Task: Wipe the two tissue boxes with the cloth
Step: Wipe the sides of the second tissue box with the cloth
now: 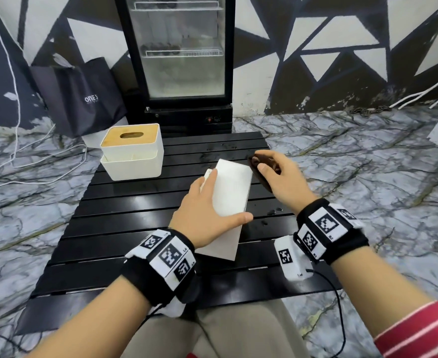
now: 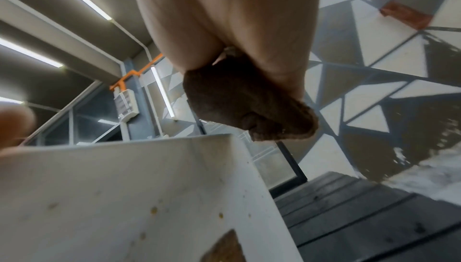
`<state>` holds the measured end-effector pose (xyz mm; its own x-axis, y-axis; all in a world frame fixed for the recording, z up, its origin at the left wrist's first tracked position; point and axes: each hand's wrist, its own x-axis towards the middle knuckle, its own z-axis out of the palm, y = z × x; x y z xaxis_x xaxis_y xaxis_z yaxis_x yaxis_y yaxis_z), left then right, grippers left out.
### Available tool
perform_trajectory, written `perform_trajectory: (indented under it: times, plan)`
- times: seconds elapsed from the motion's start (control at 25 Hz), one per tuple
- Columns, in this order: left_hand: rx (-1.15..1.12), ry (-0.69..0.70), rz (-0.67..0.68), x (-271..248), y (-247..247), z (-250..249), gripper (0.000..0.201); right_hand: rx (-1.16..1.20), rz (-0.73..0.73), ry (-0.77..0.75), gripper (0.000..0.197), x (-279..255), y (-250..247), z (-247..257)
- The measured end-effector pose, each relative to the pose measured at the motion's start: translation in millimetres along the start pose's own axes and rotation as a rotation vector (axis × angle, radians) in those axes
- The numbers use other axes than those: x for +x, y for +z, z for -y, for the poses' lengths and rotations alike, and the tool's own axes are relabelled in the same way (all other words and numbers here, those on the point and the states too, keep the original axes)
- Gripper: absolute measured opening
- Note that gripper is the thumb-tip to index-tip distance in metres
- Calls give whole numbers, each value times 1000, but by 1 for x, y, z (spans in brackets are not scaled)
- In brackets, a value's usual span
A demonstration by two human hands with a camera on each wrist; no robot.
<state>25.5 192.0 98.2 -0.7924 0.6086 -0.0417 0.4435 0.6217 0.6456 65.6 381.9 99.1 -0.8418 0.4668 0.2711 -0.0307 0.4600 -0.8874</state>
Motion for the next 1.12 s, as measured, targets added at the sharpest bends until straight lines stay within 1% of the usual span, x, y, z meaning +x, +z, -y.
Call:
perform_trajectory:
  times: [0.16, 0.2, 0.28, 0.48, 0.6, 0.68, 0.8, 1.0, 1.12]
  plan:
    - [-21, 18, -39, 0, -1, 0, 113, -274, 108, -264, 30, -9, 17, 12]
    - [-28, 21, -44, 1, -1, 1, 112, -330, 136, -306, 31, -10, 22, 12]
    - [-45, 22, -41, 2, -2, 5, 113, -367, 163, -333, 31, -11, 29, 11]
    - [-71, 47, -53, 1, -3, 6, 111, -352, 219, -273, 32, 10, 34, 12]
    - [-74, 41, -63, 0, -2, 5, 111, -356, 191, -249, 32, 16, 37, 12]
    - [-81, 51, -75, 0, -1, 5, 111, -380, 183, -279, 33, 9, 40, 12]
    - [-87, 64, -90, 0, 0, 4, 110, -404, 229, -309, 32, 5, 43, 12]
    - [-65, 36, -79, -3, -2, 1, 108, -373, 233, -212, 31, 24, 39, 16]
    - [-64, 29, -79, -3, -1, 1, 109, -342, 221, -84, 30, 33, 34, 20]
